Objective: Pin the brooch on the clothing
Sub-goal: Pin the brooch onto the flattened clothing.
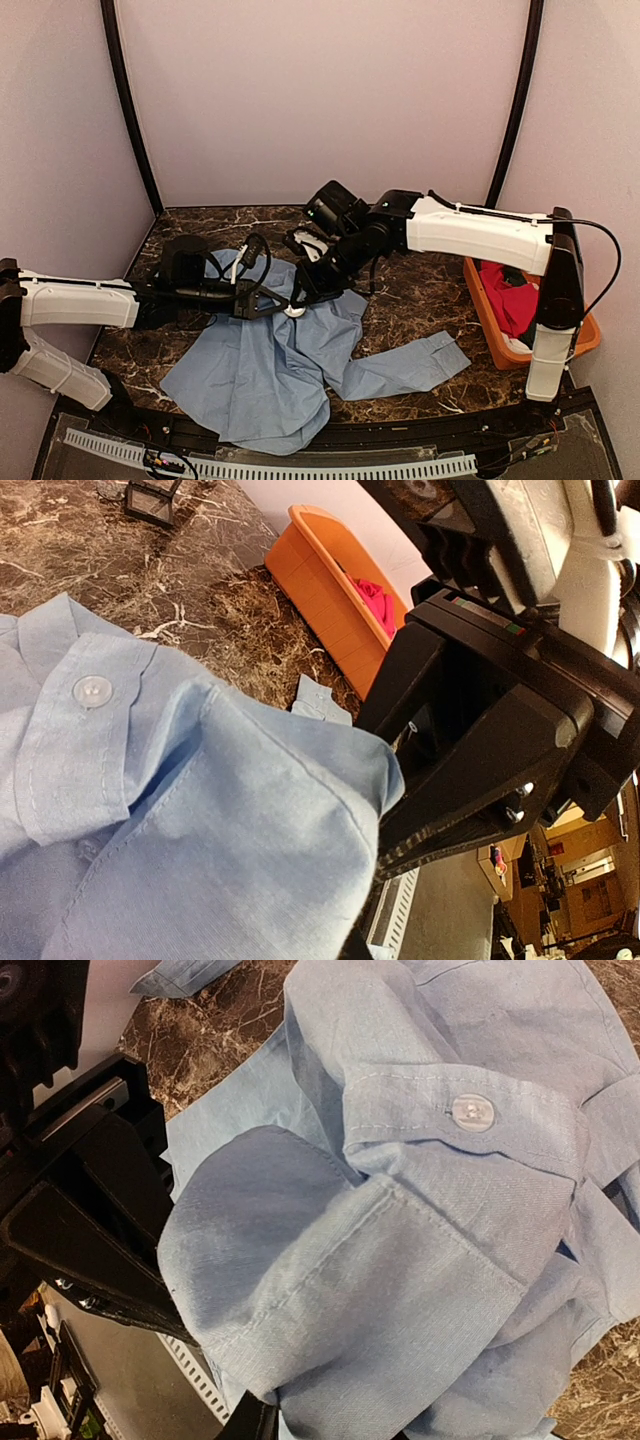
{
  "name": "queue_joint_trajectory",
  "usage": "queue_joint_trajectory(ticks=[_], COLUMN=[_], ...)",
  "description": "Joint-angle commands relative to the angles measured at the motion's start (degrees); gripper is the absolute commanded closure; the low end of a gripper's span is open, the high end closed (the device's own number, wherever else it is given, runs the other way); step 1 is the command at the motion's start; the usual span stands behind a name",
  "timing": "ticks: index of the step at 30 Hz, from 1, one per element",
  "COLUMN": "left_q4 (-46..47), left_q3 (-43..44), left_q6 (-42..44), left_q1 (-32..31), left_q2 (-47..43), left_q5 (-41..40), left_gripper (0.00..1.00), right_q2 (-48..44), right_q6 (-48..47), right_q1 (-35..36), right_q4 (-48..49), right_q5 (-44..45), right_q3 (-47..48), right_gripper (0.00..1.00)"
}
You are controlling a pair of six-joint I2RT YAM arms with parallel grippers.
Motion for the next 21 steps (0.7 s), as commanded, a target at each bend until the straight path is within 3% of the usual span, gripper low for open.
queue_joint_trajectory(ticks=[1, 7, 21], left_q4=[8.27, 8.26, 8.96], left_q3=[0.55, 0.24, -0.22], left_q6=[-0.21, -0.28, -0.91], left_q1=[-1.03, -0.99, -0.98], left_q2=[-2.53, -3.14, -3.47], left_q5=[3.65, 3.74, 4.07], left_gripper=[0.99, 0.99, 0.99], right_q2=[0.04, -0.65, -6.90], right_q6=[2.94, 1.68, -1.01], right_q1=[0.13, 0.18, 0.16], right_q4=[9.20, 12.13, 28.93], right_q5=[-0.28, 0.24, 0.52], right_q3=[-1.66, -4.39, -15.04], right_gripper=[0.80, 0.80, 0.80])
